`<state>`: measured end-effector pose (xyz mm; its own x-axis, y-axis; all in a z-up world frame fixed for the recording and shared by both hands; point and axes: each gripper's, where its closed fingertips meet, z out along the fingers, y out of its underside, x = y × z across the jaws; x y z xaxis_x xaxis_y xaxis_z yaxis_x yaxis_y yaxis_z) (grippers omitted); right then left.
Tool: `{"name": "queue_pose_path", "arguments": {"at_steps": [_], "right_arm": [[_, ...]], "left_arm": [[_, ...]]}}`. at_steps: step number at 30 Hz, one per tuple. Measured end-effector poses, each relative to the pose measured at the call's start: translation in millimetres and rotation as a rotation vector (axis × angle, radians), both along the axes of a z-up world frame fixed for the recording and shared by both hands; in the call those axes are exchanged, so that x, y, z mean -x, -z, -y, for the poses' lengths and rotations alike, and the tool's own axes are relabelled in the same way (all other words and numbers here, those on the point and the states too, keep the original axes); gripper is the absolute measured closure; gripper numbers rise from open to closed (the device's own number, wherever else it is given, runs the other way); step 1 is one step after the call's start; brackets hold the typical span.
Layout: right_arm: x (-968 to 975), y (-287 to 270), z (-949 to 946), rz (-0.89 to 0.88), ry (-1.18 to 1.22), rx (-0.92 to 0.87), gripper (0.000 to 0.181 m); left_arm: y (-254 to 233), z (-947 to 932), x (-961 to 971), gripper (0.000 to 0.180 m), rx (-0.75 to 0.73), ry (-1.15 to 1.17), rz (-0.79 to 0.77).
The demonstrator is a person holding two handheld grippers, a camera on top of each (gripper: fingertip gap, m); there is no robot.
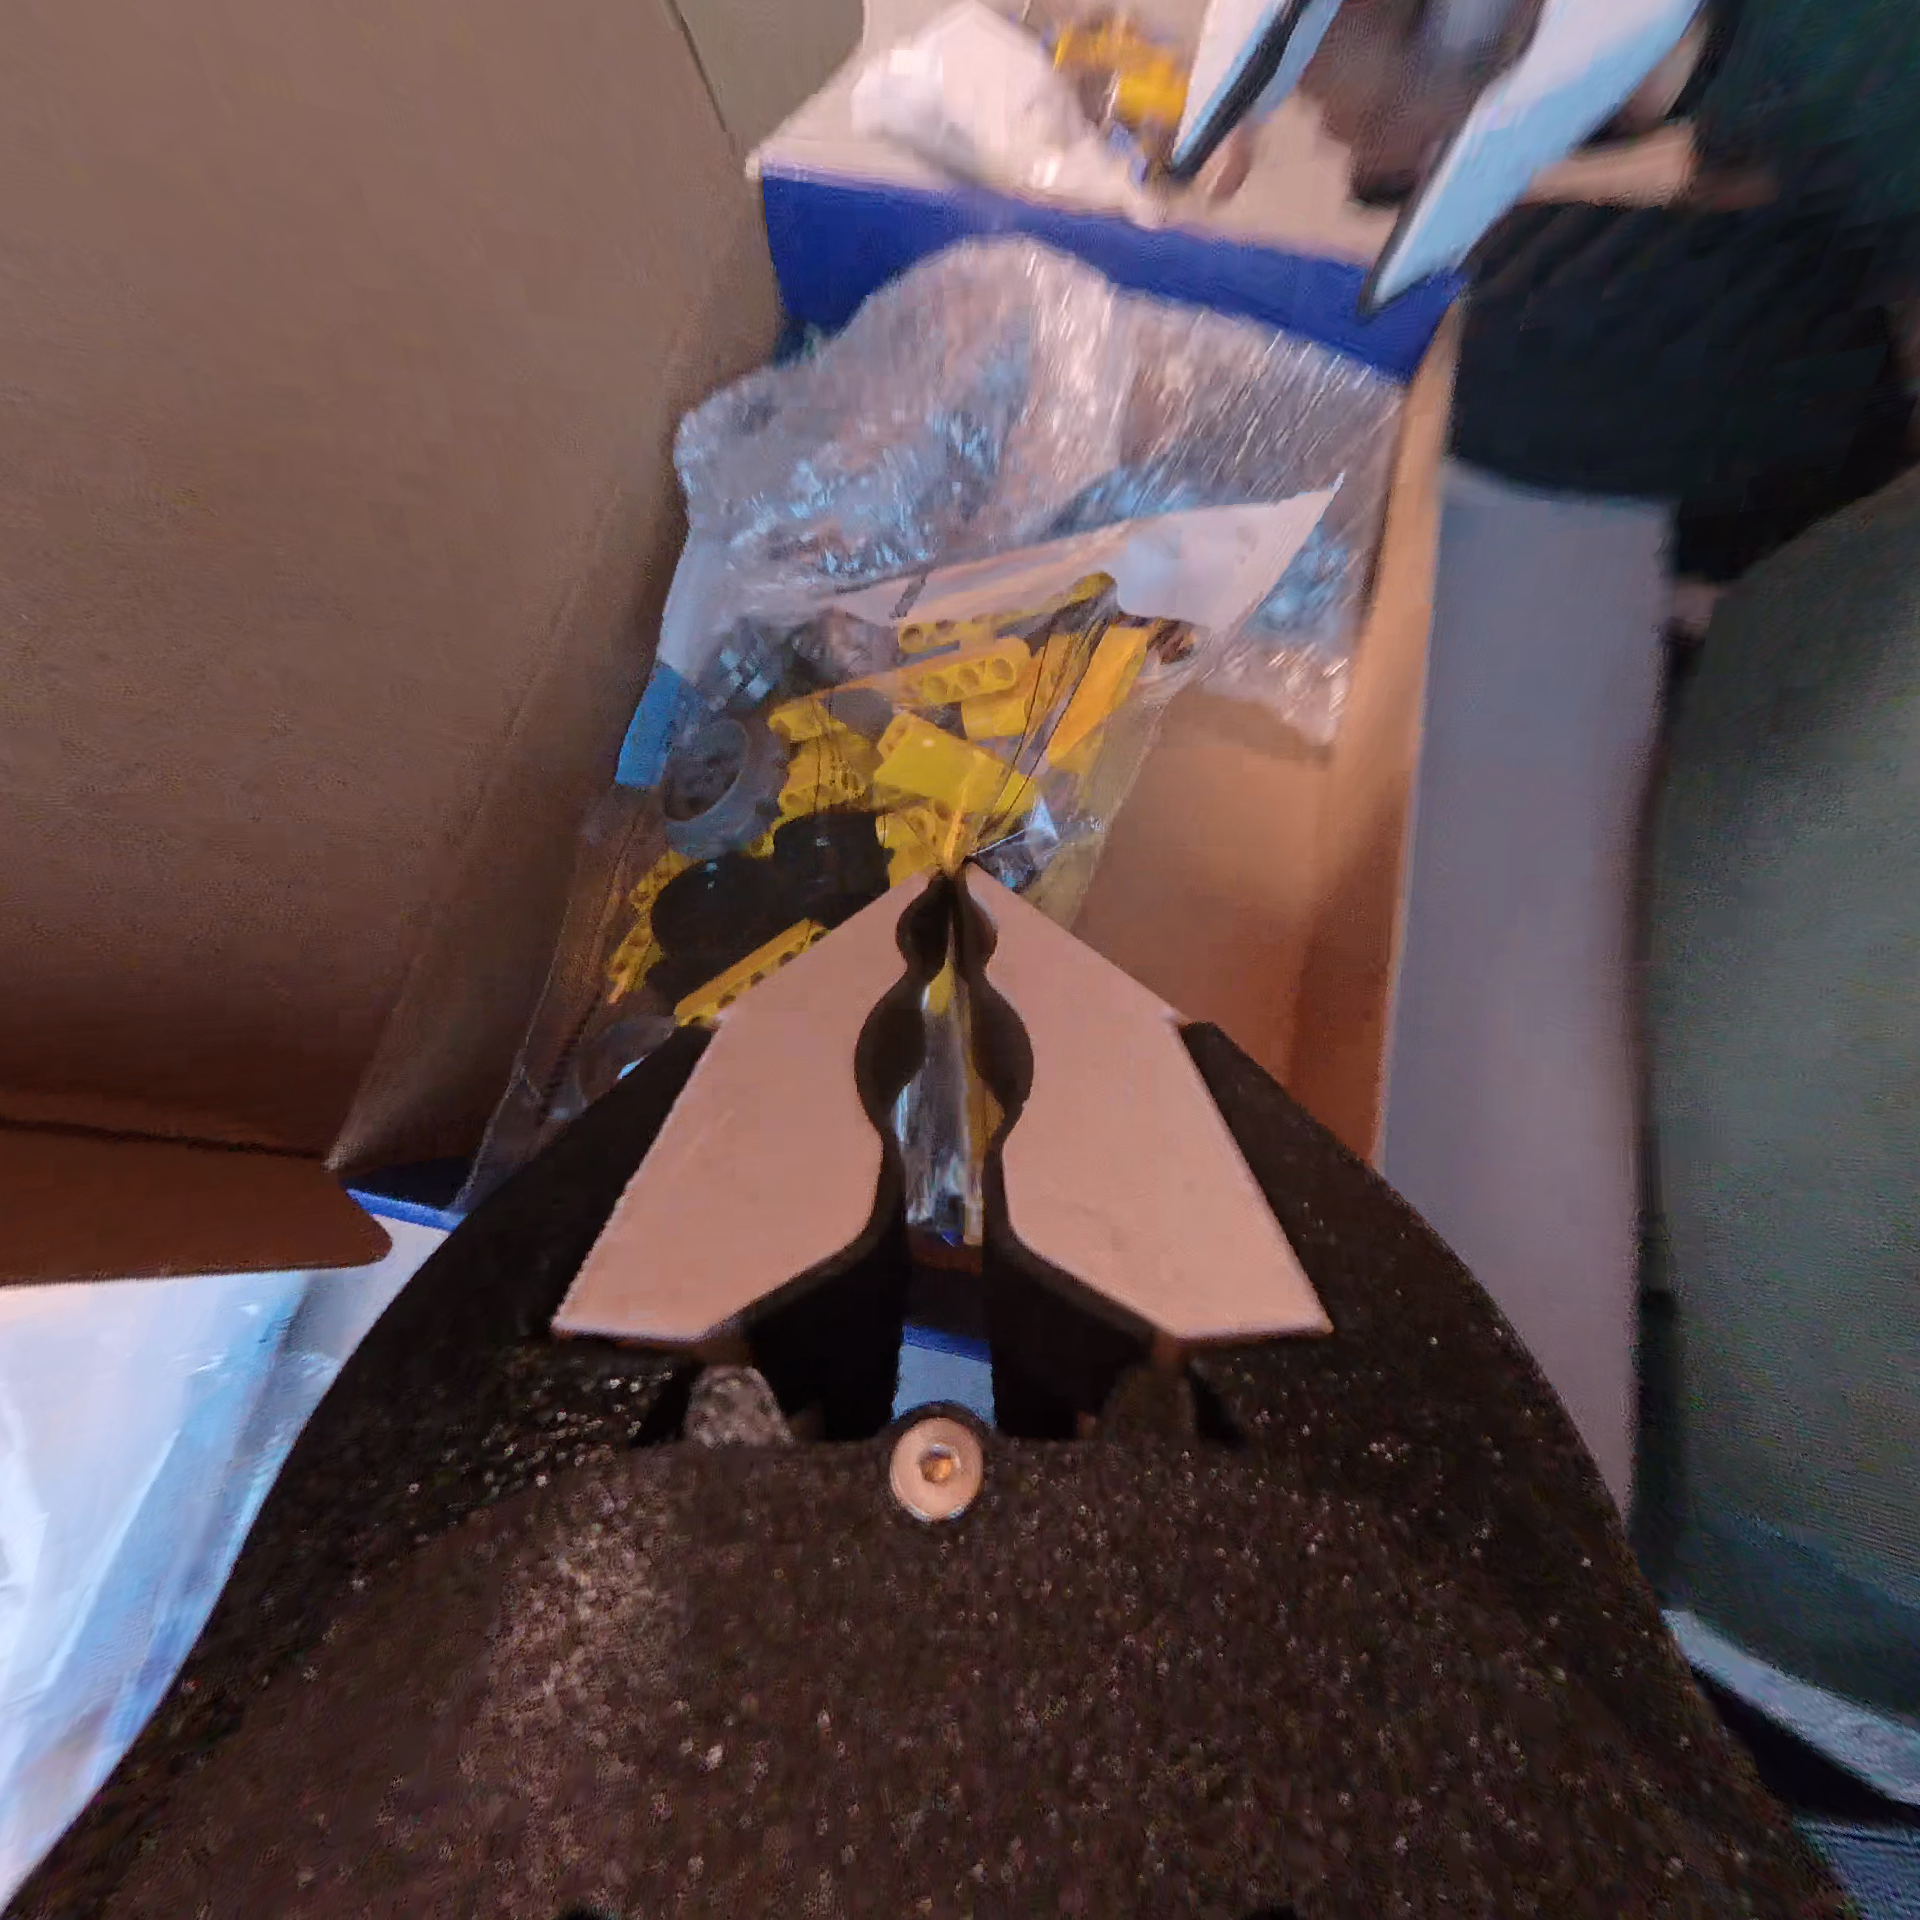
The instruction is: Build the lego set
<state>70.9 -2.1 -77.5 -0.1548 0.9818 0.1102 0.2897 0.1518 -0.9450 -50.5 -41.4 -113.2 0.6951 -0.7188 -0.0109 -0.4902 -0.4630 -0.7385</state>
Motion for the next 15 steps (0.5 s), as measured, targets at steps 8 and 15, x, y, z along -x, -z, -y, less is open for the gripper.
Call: {"name": "queue_pose_path", "arguments": {"at_steps": [8,15], "right_arm": [[35.3,-10.9,6.0,-0.034,-0.037,-0.395,0.097],[77.7,-36.2,11.4,-0.109,-0.239,-0.217,0.120]], "left_arm": [[-70.0,13.6,-1.1,0.180,0.075,0.075,0.463],[-92.0,30.1,-12.7,0.180,0.106,0.204,0.652]]}}
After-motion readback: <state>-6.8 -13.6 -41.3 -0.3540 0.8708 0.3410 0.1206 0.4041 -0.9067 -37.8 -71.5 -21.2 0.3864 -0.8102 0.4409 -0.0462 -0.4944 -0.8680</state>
